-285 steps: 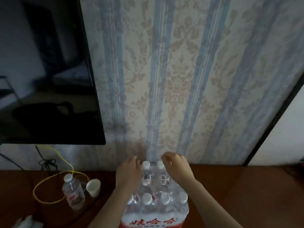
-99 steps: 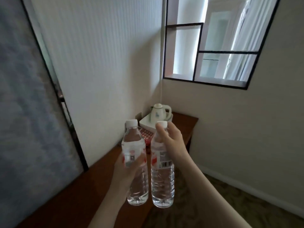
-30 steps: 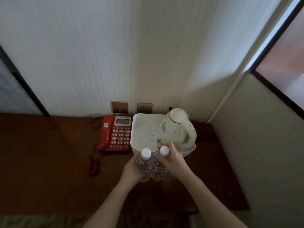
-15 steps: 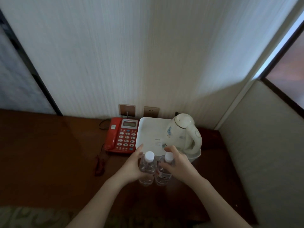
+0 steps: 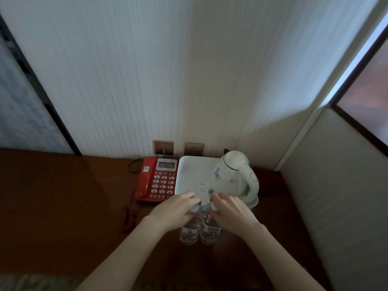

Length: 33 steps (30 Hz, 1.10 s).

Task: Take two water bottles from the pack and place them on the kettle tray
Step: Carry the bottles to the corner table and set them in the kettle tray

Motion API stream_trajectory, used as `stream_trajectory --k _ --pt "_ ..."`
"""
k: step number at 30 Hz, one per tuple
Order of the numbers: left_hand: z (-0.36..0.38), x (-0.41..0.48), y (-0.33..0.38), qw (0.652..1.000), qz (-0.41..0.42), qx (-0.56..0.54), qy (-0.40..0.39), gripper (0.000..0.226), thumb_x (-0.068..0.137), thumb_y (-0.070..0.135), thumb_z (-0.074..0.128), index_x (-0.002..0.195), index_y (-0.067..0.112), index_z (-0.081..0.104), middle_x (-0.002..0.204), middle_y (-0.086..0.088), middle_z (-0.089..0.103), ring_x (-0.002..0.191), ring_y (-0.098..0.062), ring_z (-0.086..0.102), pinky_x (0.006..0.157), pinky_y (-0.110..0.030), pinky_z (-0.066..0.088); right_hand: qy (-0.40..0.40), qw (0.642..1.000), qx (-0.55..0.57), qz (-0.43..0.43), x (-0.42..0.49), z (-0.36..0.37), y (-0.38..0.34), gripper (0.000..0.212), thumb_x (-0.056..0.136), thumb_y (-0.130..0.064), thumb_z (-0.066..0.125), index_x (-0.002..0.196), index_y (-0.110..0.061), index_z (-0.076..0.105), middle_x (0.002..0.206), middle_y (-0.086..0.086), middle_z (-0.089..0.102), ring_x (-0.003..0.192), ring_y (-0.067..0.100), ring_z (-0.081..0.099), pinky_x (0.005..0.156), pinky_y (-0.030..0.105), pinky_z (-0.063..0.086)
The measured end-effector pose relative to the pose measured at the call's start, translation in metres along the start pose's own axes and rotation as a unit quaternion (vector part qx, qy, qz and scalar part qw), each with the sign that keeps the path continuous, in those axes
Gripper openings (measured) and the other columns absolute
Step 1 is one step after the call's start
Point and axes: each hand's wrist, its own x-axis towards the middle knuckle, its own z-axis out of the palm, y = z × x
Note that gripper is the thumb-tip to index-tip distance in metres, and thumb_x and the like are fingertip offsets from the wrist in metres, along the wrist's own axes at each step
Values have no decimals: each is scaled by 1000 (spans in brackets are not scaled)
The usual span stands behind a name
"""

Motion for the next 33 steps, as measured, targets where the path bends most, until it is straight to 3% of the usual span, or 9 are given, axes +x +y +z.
stream_trajectory --k 4,8,13,18,22,26,30,33 --pt "-9 5 -3 1000 6 -13 2 17 89 14 59 105 18 53 104 1 53 87 -16 56 69 -30 50 -4 1000 16 0 3 -16 1 26 89 -29 56 103 -8 50 91 11 60 80 31 59 59 30 34" --pt "-40 20 -6 1000 8 -12 27 16 90 27 60 103 20 53 101 0 54 87 -16 57 71 -39 53 16 999 31 17 22 -54 2 29 87 -35 57 103 -12 51 91 8 61 79 29 58 61 34 43" --pt "-89 50 -13 996 41 -3 76 15 89 27 61 98 17 54 93 0 51 77 -16 53 61 -32 44 45 998 38 28 56 -99 11 25 85 -36 63 91 -15 51 81 -1 55 71 21 52 64 35 46" --pt "-112 90 -34 996 34 21 81 20 90 27 61 97 9 54 92 -5 51 76 -21 56 64 -40 49 43 998 24 47 100 -109 23 27 85 -33 63 81 -14 45 77 6 58 71 31 55 61 37 45" --pt "-104 120 -62 998 6 22 67 34 91 31 61 116 10 54 105 -5 54 85 -20 56 67 -31 43 28 997 34 62 136 -95 37 24 88 -31 61 93 -11 50 92 12 62 82 33 57 63 32 37" --pt "-83 140 -89 998 -26 6 53 39 91 27 60 126 12 51 114 -5 54 97 -22 57 73 -30 44 2 996 38 87 163 -70 51 30 90 -31 59 105 -7 50 100 15 61 90 36 58 68 35 41" --pt "-62 153 -109 998 -55 0 35 29 91 27 59 117 14 53 110 -4 52 97 -24 57 77 -42 52 -25 993 36 113 178 -41 61 31 91 -30 58 110 -6 48 103 17 61 92 36 60 69 40 49" --pt "-53 162 -117 997 -67 -12 33 26 91 27 60 113 15 53 110 -4 52 96 -23 57 76 -43 53 -33 990 33 132 187 -25 67 34 92 -29 56 115 -5 47 106 18 60 96 37 60 74 44 53"
